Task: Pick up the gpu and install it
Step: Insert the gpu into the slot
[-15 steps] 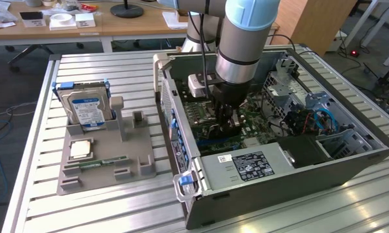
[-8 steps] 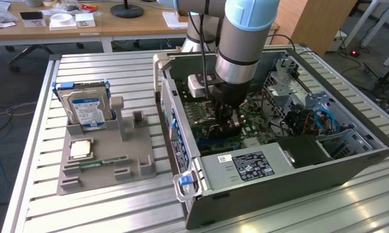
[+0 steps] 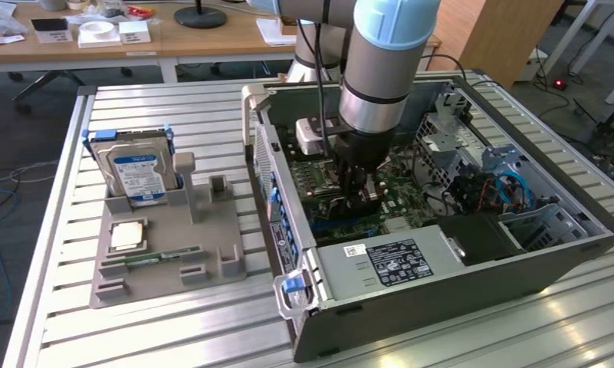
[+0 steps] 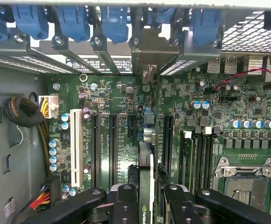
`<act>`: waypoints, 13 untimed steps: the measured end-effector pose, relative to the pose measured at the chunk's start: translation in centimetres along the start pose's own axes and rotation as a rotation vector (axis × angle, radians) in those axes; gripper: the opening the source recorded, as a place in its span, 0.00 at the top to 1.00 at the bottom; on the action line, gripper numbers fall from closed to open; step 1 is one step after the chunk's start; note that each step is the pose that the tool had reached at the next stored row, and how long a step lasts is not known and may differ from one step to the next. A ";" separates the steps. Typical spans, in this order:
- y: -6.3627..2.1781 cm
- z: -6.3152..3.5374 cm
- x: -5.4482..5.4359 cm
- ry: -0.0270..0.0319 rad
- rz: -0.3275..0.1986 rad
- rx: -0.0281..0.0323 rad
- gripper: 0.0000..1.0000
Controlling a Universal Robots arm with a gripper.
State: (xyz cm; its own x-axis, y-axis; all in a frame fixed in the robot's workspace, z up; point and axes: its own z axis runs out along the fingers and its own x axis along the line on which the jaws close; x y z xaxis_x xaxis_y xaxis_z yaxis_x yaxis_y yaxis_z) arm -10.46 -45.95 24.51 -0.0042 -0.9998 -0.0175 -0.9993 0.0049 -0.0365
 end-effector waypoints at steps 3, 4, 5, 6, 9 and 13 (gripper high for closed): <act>0.00 0.00 0.0 -0.0001 0.000 0.0000 0.74; 0.00 0.01 0.0 0.0000 0.000 0.0000 0.74; 0.00 0.01 0.0 -0.0001 0.000 -0.0001 0.74; 0.00 0.00 0.0 0.0000 0.000 -0.0001 0.74; 0.00 0.06 0.0 -0.0001 0.000 0.0001 0.74; 0.01 0.08 0.0 0.0001 0.000 -0.0001 0.74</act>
State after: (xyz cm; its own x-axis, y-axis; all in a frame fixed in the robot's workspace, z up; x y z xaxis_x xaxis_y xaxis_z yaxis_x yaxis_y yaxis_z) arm -10.47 -45.96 24.43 -0.0042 -0.9998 -0.0175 -0.9993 0.0048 -0.0364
